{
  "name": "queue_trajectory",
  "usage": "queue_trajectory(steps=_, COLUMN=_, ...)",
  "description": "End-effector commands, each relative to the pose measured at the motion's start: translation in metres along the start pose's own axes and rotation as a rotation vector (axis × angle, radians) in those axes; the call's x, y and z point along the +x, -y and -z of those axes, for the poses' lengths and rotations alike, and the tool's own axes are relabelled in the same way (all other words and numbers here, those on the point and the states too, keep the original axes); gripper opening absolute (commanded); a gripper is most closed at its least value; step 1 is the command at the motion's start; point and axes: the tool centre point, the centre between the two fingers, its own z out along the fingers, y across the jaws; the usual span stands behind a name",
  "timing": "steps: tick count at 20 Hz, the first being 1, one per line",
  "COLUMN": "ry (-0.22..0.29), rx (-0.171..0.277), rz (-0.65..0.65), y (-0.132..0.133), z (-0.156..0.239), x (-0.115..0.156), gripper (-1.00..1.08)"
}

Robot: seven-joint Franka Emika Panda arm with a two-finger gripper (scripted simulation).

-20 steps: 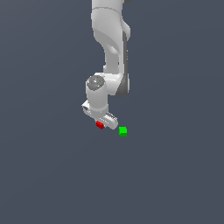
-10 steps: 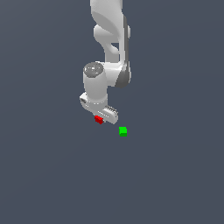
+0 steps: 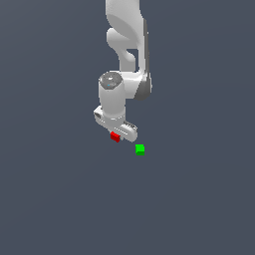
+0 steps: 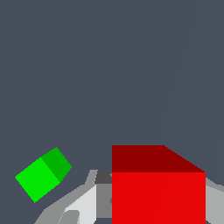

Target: Stack the red cube on top of the green cube.

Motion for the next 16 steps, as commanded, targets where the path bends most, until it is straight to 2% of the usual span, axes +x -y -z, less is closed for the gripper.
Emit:
queue_trajectory(steps=1, ry=0.001, rx=0.001, rz=0.002, y=0.012, z=-0.005, x=-0.005, gripper=-1.0)
queue_trajectory(steps=10, ry=0.001, rx=0.001, rz=0.002, y=0.084, z=-0.034, x=-0.03, gripper=-1.0)
queue_trajectory(steps=16, ry=0.001, rx=0.0, rz=0.002, y=0.109, z=-0.044, x=-0.037, gripper=-1.0)
